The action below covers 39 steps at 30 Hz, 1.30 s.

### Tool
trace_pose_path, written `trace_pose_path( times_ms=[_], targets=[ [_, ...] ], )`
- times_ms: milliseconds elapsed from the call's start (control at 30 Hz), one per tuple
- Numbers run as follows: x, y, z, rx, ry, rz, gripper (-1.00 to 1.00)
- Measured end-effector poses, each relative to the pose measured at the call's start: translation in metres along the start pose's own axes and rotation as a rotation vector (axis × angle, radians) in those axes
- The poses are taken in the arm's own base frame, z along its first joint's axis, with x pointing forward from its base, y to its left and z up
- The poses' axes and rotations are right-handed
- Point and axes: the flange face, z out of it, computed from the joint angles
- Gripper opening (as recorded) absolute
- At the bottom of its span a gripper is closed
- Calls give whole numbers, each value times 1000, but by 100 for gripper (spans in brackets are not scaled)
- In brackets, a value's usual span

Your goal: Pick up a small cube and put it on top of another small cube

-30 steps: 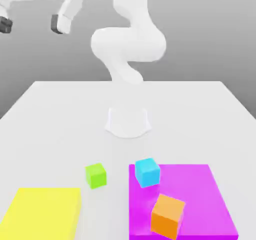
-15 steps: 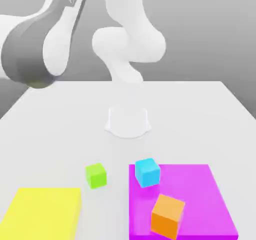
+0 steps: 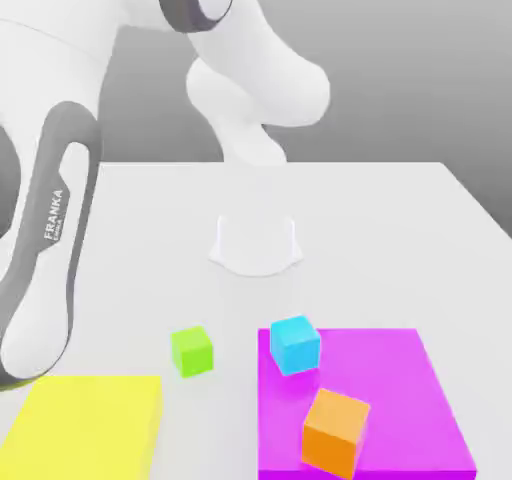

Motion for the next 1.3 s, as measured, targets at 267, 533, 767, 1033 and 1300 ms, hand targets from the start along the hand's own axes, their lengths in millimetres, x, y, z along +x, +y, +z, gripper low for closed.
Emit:
trace_pose_path(
  times_ms=[267,533,767,1033,1300],
  targets=[
    [-38,8,-78,-3,5,-112,-100],
    [-168,67,-140,-10,21,-543,-100],
    [-268,154,-175,-9,20,-944,-100],
    [-314,262,-188,-3,-1,-1333,-100],
    [-318,273,-128,-3,-2,-1376,100]
  ],
)
